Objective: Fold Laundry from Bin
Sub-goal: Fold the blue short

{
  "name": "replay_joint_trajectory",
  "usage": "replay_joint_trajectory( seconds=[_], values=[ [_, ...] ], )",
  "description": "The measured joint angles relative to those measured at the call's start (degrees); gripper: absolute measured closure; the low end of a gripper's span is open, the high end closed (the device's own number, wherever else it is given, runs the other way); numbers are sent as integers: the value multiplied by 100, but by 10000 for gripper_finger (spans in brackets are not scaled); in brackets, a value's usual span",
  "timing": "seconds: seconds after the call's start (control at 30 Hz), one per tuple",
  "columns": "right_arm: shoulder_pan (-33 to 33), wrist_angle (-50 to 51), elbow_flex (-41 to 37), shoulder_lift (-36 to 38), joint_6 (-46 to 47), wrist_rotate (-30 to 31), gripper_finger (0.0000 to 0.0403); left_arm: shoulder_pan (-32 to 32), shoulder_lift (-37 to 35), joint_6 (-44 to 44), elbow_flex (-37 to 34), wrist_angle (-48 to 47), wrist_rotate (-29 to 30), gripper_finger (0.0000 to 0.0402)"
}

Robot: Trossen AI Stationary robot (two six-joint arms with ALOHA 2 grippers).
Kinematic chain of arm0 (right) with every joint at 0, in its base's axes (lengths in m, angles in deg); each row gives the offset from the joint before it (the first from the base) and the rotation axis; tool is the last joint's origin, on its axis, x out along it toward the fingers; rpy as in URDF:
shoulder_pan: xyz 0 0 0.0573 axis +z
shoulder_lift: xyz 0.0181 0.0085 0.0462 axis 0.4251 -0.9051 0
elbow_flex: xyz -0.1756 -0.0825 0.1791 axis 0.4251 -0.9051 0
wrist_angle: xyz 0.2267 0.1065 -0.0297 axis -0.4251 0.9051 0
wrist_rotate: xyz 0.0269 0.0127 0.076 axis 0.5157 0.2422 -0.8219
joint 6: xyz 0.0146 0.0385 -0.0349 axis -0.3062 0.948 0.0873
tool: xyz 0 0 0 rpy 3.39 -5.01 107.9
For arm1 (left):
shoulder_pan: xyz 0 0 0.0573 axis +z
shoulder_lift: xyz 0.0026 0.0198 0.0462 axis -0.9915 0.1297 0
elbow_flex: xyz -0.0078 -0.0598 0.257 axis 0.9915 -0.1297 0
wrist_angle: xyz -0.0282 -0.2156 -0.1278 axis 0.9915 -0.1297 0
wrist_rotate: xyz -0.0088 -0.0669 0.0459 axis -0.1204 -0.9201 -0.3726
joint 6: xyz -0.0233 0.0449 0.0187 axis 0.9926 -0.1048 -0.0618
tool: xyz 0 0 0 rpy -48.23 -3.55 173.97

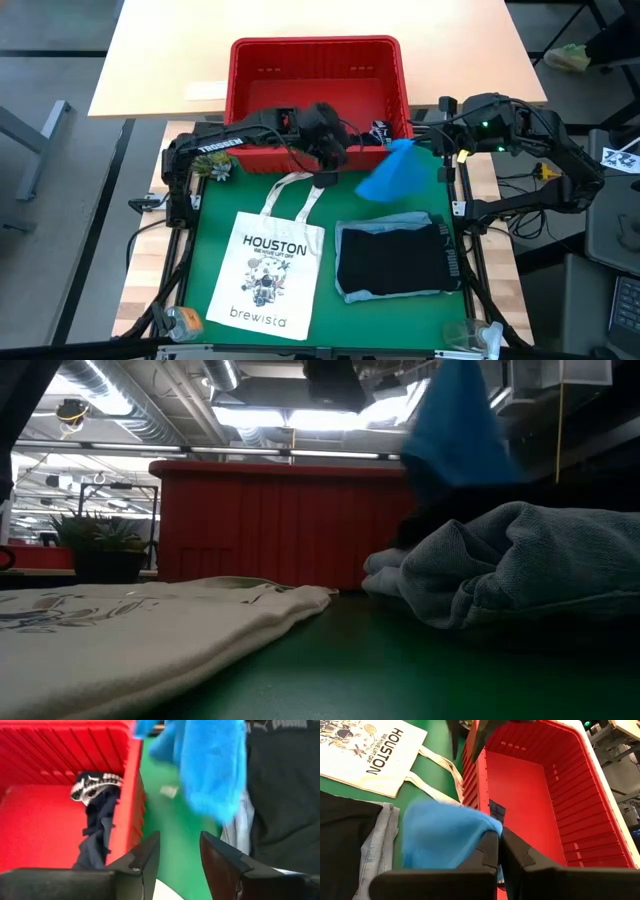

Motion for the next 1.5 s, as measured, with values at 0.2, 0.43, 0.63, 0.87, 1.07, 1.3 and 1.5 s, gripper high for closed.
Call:
replay_joint_trajectory(
  seconds=[0.2, 0.43, 0.63, 0.87, 1.07, 1.3, 1.5],
  values=[
    [2, -7, 0, 0, -4, 0, 398, -88, 0, 2, -670, 473, -2, 233],
    [1, -7, 0, -30, -9, -1, 399, -195, 2, -9, -940, 630, -1, 204],
    [0, -4, 0, -88, -9, -2, 397, -193, 2, -3, -894, 670, -1, 204],
    [0, -4, 0, -161, -9, 2, 396, -193, 2, 423, -887, 812, -395, 217],
    [0, -4, 0, -186, -9, 2, 396, -193, 2, 730, -885, 969, -643, 225],
    [0, -10, 0, -184, -9, 7, 396, -202, 2, 734, -885, 968, -642, 227],
    [2, -39, 0, -184, -9, 11, 395, -202, 2, 734, -885, 1079, -644, 228]
  ],
)
